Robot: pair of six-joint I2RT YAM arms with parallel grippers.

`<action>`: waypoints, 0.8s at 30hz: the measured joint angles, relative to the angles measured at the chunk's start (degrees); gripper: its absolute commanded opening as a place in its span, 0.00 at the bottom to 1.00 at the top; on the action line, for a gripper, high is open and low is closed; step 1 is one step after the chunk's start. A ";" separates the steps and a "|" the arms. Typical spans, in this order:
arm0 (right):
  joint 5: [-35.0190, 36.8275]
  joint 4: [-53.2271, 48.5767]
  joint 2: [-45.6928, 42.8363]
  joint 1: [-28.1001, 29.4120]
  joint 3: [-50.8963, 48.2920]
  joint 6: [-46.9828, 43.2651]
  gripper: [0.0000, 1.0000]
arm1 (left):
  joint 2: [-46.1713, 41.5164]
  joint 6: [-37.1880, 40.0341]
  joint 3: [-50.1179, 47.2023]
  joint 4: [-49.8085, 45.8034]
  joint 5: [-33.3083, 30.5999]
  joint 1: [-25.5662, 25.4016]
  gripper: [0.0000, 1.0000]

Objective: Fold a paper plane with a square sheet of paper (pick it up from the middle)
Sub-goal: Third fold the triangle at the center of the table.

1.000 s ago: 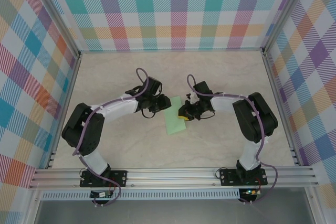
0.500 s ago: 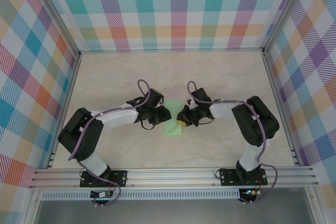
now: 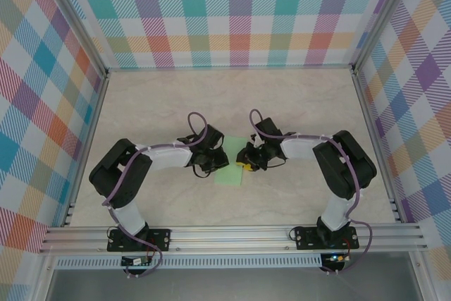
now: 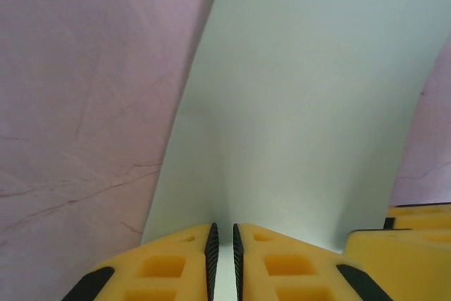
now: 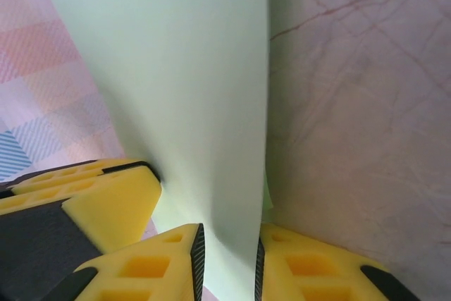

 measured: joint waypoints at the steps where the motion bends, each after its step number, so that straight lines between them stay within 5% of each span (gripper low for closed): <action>1: -0.63 0.09 0.00 -0.20 0.04 -0.26 0.24 | 0.00 -0.02 0.00 0.15 -0.02 -0.02 0.17; 12: -1.22 -5.25 1.92 -0.39 6.40 -2.80 0.14 | -1.79 0.66 -1.40 1.77 0.13 -0.26 0.27; 24: 0.63 -13.20 3.37 -0.61 10.12 -8.76 0.11 | -20.22 7.21 -9.22 2.84 -1.99 -1.22 0.50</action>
